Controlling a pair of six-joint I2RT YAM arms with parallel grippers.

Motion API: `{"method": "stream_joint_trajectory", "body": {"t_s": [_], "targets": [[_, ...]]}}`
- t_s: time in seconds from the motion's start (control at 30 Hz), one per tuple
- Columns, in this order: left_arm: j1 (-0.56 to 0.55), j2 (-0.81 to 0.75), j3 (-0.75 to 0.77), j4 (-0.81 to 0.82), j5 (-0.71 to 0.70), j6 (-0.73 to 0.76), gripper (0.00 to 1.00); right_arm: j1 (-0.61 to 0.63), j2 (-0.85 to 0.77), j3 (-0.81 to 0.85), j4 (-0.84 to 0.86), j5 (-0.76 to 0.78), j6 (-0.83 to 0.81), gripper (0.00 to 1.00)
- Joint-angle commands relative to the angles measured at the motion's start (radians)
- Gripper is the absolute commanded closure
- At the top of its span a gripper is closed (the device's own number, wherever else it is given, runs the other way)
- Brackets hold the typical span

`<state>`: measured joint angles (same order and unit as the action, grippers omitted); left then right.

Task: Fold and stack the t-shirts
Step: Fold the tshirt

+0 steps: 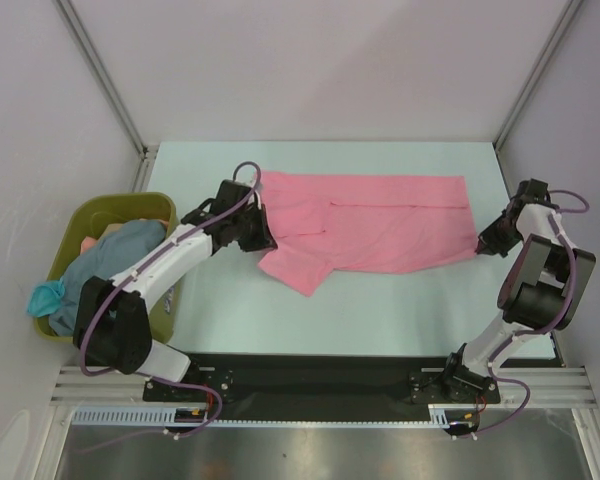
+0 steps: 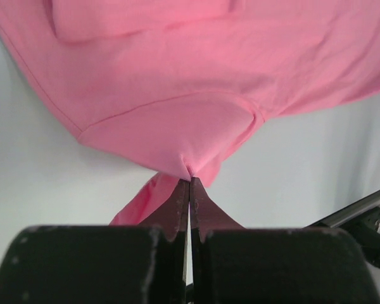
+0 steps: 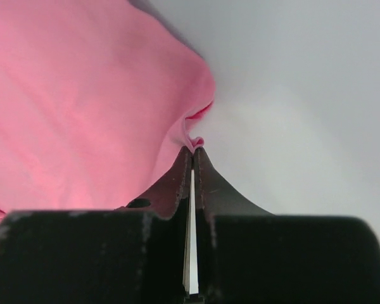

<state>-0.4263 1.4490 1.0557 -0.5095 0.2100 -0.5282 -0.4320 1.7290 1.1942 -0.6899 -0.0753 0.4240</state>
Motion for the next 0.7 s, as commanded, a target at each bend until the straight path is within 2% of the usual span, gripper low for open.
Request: {"method": "stream_joint_trajectory", "body": {"t_s": [0.0, 0.2, 0.67], "targets": [[0.026, 0.020, 0.093, -0.004, -0.043, -0.026, 1.00, 0.015, 0.039, 0.105, -0.022, 0.012, -0.022, 1.00], [0.087, 0.085, 0.205, -0.012, -0.060, -0.030, 0.99, 0.018, 0.133, 0.244, -0.059, 0.003, -0.045, 1.00], [0.127, 0.329, 0.452, -0.008, -0.046, -0.027, 1.00, 0.047, 0.357, 0.582, -0.108, -0.063, -0.039, 1.00]]}}
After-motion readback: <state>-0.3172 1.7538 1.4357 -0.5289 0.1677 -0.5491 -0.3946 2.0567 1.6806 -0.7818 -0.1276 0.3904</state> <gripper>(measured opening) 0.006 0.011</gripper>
